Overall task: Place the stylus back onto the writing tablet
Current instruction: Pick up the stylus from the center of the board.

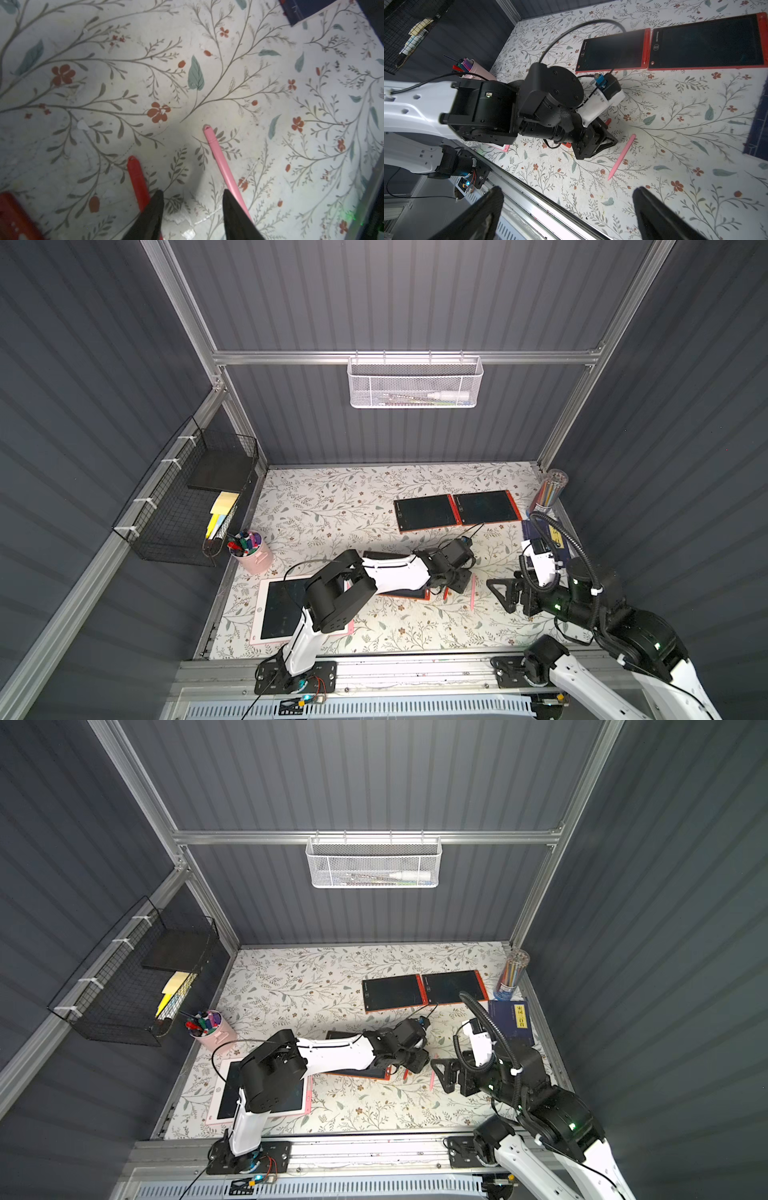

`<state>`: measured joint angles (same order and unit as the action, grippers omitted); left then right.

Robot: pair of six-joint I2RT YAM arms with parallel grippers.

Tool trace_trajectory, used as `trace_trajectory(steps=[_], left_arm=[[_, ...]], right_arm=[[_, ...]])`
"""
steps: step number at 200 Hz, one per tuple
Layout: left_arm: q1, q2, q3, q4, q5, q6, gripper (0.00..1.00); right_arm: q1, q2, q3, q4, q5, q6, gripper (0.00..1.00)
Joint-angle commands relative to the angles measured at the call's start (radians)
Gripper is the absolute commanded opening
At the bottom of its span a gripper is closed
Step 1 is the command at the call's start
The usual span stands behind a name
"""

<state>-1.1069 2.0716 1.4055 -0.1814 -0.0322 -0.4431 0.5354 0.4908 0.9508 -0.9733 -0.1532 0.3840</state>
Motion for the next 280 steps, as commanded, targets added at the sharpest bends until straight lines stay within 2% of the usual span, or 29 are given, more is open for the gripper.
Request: trace_trajectory(steps=[1,113,180,218,280], left_arm=[[-0.005,0.013,0.056,-0.106,-0.070,-0.049,0.47],[-0.013,0.066,0.113,-0.253,-0.090,-0.065,0.39],[-0.014,0.105,0.136,-0.334,-0.173,-0.065,0.25],[-0.024,0.129,0.149,-0.388,-0.232,-0.066,0.22],[-0.036,0.155,0.164,-0.402,-0.246,-0.062,0.23]], right_arm=[[-0.002,-0.018,-0.018,-0.003,0.007,-0.011,0.99],[-0.002,-0.027,-0.028,0.002,0.020,-0.013,0.99],[-0.002,-0.028,-0.029,0.002,0.030,-0.008,0.99],[-0.002,-0.024,-0.029,0.002,0.033,-0.008,0.99],[-0.003,-0.026,-0.029,0.002,0.034,-0.007,0.99]])
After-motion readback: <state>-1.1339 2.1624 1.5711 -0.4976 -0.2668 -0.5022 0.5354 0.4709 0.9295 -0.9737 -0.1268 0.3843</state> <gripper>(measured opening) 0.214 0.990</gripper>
